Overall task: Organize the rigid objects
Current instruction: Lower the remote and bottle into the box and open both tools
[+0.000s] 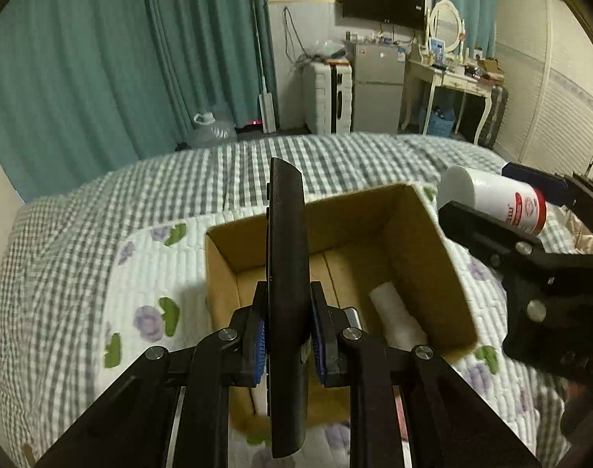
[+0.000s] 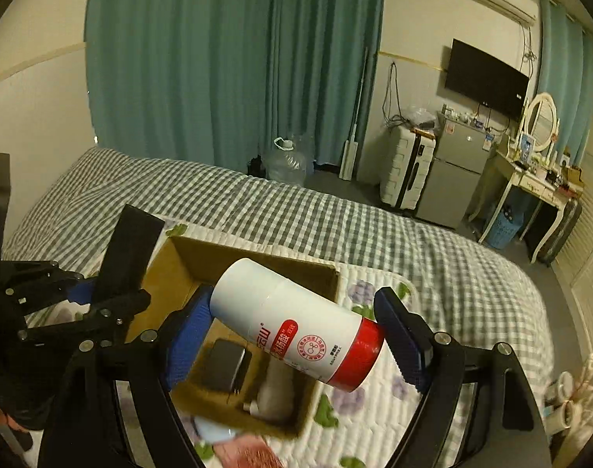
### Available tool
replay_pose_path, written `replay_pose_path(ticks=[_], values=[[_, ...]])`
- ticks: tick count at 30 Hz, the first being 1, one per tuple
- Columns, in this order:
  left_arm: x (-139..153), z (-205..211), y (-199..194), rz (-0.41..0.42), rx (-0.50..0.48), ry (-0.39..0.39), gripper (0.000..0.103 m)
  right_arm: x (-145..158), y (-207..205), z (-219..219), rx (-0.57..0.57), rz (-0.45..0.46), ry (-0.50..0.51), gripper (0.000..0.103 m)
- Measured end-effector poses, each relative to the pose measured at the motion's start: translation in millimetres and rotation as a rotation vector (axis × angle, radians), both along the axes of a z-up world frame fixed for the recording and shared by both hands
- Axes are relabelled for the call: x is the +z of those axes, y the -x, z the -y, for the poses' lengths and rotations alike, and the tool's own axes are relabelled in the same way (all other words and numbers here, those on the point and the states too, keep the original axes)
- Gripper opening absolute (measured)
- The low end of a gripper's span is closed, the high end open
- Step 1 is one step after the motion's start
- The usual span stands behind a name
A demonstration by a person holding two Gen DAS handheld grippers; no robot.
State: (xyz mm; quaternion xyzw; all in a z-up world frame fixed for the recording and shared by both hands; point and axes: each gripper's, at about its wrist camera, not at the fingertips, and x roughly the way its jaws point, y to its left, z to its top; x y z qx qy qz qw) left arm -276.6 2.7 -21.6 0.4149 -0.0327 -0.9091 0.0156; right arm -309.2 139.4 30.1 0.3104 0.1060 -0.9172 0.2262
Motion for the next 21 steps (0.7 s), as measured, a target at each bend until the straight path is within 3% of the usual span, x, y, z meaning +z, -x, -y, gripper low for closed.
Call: replay_pose_path(ticks=[6,11,17,21], values=[[-45.3,10.2,28.9,0.061,0.003,-0.006,0.019,-48.0,28.8,16.3,-0.007,0.056,0.000,0.082],[-54.8,18.5,35.8,0.065,0.000,-0.028,0.021,-68.2,46.5,19.8,-0.018,0.086,0.030,0.083],[-41.3,15.7,21.1,0.044,-0.021,-0.002,0.029,-61.6,46.4,16.1,-0.035,0.077,0.062,0.083],[-17.9,12.2,-2.8,0.006,-0.020,0.007,0.051,-32.3,28.8,-5.0,-0.055,0.053,0.057,0.084]])
